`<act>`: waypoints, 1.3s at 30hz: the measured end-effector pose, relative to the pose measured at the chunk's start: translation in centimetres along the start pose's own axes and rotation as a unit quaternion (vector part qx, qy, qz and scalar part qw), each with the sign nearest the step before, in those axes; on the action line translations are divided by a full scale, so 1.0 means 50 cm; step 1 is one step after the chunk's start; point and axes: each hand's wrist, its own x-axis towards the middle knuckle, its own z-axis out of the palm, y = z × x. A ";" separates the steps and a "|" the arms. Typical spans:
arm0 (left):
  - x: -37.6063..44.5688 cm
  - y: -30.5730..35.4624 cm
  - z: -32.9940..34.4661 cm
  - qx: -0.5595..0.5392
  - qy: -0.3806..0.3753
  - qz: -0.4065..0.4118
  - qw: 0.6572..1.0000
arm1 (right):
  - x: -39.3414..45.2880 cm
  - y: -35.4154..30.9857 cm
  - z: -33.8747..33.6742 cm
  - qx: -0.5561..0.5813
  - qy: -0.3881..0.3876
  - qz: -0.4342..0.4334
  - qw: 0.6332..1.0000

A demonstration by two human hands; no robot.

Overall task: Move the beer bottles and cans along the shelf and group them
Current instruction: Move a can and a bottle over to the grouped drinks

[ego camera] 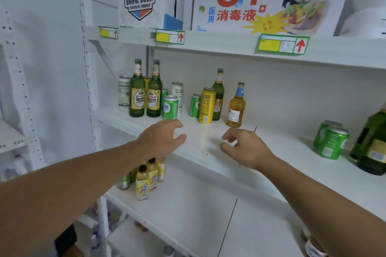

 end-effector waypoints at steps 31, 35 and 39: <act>0.371 -0.183 0.124 -0.284 0.145 -0.172 0.932 | 0.513 0.018 0.197 0.305 0.144 0.120 0.934; 0.385 -0.184 0.144 -0.263 0.156 -0.185 0.934 | 0.539 0.021 0.218 0.283 0.180 0.117 0.935; 0.383 -0.190 0.145 -0.265 0.160 -0.163 0.937 | 0.538 0.024 0.222 0.253 0.211 0.117 0.937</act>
